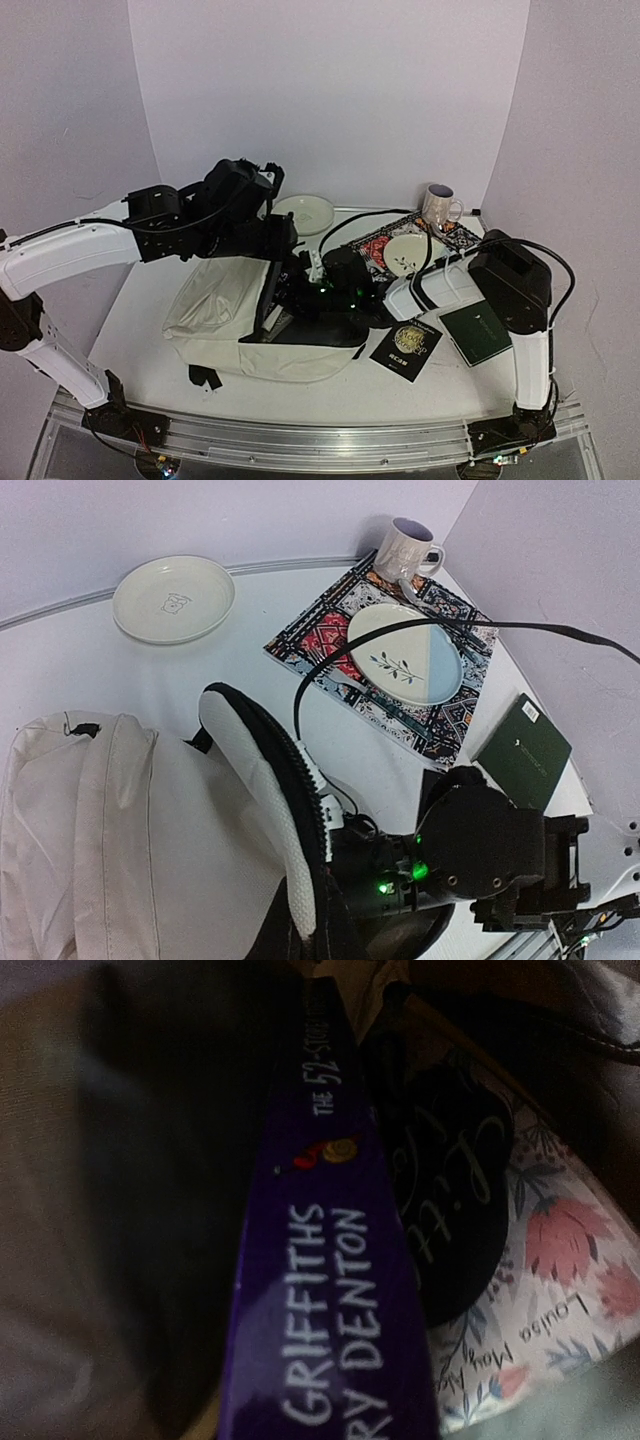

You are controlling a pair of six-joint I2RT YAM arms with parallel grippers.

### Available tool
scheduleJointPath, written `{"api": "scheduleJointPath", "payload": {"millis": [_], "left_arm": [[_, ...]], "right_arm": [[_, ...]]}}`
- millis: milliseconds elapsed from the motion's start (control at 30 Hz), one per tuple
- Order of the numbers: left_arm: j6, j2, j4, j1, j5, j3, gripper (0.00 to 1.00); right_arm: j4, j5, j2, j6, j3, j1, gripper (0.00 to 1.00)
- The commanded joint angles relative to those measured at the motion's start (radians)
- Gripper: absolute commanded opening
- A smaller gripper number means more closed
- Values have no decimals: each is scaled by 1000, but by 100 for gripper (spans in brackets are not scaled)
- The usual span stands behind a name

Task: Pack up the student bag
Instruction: Place the book in the largest pocket of the bag, then place the student bag at the center of the board.

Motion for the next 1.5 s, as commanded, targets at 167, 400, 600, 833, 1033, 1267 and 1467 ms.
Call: {"api": "scheduleJointPath", "payload": {"millis": [167,400,600,833,1033,1267,1467], "left_arm": [[-33,-84,151,-11,-38,-41,0],[-46,-101,151,-10,-97,-95,0],[-45,-96,151,-4,-112,-114,0],[-58,-69,151,15,-88,-140,0],[-61,-41,154,27,-50,-148,5],[-32,-9,169,41,-9,-146,30],[-2,31,196,45,33,-146,62]], "right_arm": [[-124,117,17,-136,110,50,31],[-258,129,-69,-264,79,52,60],[-366,159,-168,-363,31,52,73],[-527,229,-267,-493,-9,50,87],[-661,333,-381,-585,-70,43,92],[-771,483,-548,-647,-176,-27,91],[-864,536,-662,-677,-251,-151,91]]}}
